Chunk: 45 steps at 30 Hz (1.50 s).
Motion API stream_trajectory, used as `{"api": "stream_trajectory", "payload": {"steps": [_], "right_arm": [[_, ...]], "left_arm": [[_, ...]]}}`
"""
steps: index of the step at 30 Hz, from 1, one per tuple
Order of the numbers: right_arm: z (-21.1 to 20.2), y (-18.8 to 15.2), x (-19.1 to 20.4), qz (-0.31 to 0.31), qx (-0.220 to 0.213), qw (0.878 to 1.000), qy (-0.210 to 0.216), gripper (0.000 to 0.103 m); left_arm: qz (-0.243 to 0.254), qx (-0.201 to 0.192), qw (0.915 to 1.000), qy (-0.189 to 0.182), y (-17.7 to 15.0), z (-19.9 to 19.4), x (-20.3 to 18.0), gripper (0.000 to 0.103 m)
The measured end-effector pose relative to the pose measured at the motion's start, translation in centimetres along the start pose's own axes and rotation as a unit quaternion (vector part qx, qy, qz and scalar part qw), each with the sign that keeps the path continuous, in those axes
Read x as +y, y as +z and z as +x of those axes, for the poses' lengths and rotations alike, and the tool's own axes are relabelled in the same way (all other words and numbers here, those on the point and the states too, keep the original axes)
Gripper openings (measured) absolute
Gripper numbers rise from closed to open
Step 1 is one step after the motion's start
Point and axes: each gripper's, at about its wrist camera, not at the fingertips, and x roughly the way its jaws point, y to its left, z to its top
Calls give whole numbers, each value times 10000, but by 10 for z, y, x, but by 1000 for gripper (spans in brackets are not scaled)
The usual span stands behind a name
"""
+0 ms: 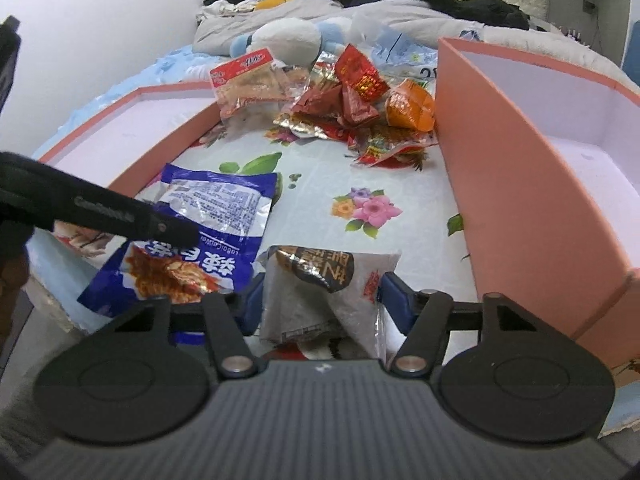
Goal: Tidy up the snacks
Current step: 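Carry the blue-white bag with the left gripper while the right gripper carries the clear packet into the box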
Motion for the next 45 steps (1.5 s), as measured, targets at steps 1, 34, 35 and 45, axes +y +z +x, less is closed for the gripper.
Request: {"api": "stream_trajectory", "payload": {"steps": [1, 34, 35, 45], "right_arm": [[-3, 1, -1, 22, -36, 10000, -14, 62], [-163, 37, -55, 801, -1039, 9877, -851, 62], [-164, 36, -59, 826, -1056, 9869, -894, 62], [-152, 48, -102, 1005, -1216, 9787, -1317, 62]], "left_arm": [[7, -28, 10000, -6, 0, -3, -2, 20], [309, -636, 9910, -1139, 17, -129, -111, 16], [343, -631, 9901, -1206, 18, -127, -116, 16], [862, -956, 9788, -1592, 67, -105, -173, 16]]}}
